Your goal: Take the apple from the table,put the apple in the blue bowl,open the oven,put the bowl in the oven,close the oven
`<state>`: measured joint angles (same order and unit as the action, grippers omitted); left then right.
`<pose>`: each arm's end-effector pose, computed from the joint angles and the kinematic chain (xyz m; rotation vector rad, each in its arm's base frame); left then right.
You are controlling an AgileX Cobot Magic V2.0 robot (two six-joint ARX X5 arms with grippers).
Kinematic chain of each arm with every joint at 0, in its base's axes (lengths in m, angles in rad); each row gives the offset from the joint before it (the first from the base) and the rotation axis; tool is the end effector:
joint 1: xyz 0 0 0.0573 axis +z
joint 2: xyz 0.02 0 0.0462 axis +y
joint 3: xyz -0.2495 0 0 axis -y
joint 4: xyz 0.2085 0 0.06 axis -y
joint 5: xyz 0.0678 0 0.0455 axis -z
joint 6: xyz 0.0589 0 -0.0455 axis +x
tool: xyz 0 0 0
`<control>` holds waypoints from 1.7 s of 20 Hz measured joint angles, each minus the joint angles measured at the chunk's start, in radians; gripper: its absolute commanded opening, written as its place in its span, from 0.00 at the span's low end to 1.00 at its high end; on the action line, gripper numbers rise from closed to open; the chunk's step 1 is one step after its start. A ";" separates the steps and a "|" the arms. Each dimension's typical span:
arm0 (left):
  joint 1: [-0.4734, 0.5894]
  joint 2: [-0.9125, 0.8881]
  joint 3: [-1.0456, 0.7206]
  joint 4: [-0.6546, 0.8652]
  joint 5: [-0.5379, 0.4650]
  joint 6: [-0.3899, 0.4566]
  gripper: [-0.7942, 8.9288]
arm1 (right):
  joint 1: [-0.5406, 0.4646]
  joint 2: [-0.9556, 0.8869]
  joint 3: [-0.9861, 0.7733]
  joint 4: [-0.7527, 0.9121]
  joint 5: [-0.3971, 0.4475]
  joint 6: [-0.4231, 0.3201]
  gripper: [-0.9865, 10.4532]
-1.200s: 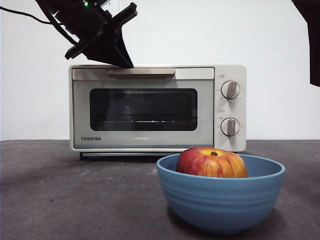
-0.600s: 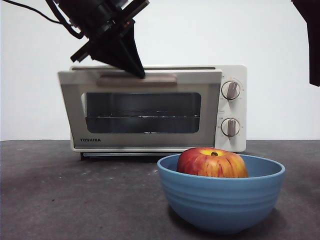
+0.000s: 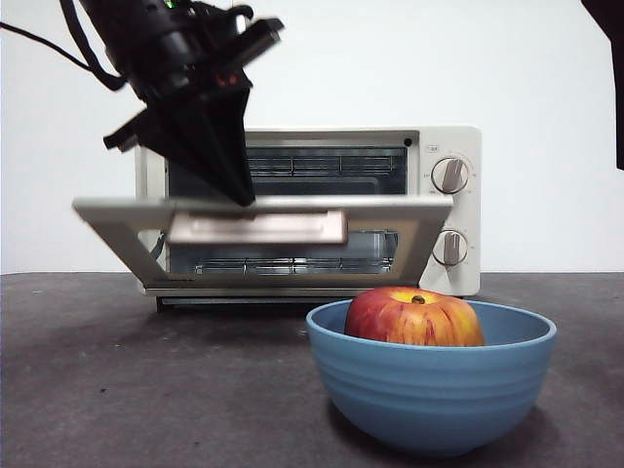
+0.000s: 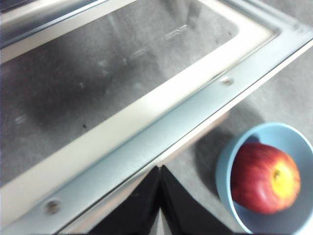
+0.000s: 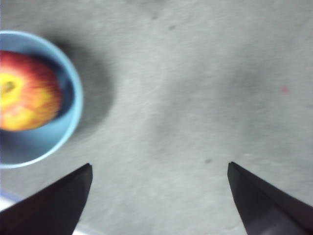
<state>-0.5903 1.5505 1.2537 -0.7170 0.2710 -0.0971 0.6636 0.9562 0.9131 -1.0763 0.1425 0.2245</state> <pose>0.2386 -0.1788 0.2436 0.0827 1.0660 -0.7328 0.1170 0.0809 0.2448 -0.2438 1.0788 0.3433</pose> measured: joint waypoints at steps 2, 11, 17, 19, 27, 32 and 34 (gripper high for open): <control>0.000 -0.039 0.000 0.000 0.014 0.003 0.09 | 0.000 0.000 0.000 -0.009 -0.032 0.009 0.46; 0.043 -0.273 0.000 -0.028 0.016 0.006 0.09 | 0.000 0.044 0.000 0.080 -0.117 0.016 0.46; 0.180 -0.483 -0.117 -0.001 0.016 0.004 0.09 | -0.018 0.224 0.000 0.159 -0.188 0.008 0.46; 0.235 -0.565 -0.221 0.019 0.016 0.002 0.09 | -0.037 0.280 0.000 0.191 -0.204 -0.003 0.45; 0.373 -0.790 -0.525 0.047 0.053 -0.045 0.09 | -0.089 0.453 0.000 0.306 -0.311 -0.061 0.33; 0.374 -0.805 -0.529 0.055 0.058 -0.048 0.09 | -0.088 0.505 0.000 0.321 -0.331 -0.071 0.21; 0.374 -0.805 -0.529 0.055 0.058 -0.048 0.09 | -0.088 0.507 0.000 0.319 -0.344 -0.071 0.18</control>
<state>-0.2161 0.7456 0.7250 -0.6617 0.3290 -0.1448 0.5758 1.4631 0.9127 -0.7578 -0.2020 0.1535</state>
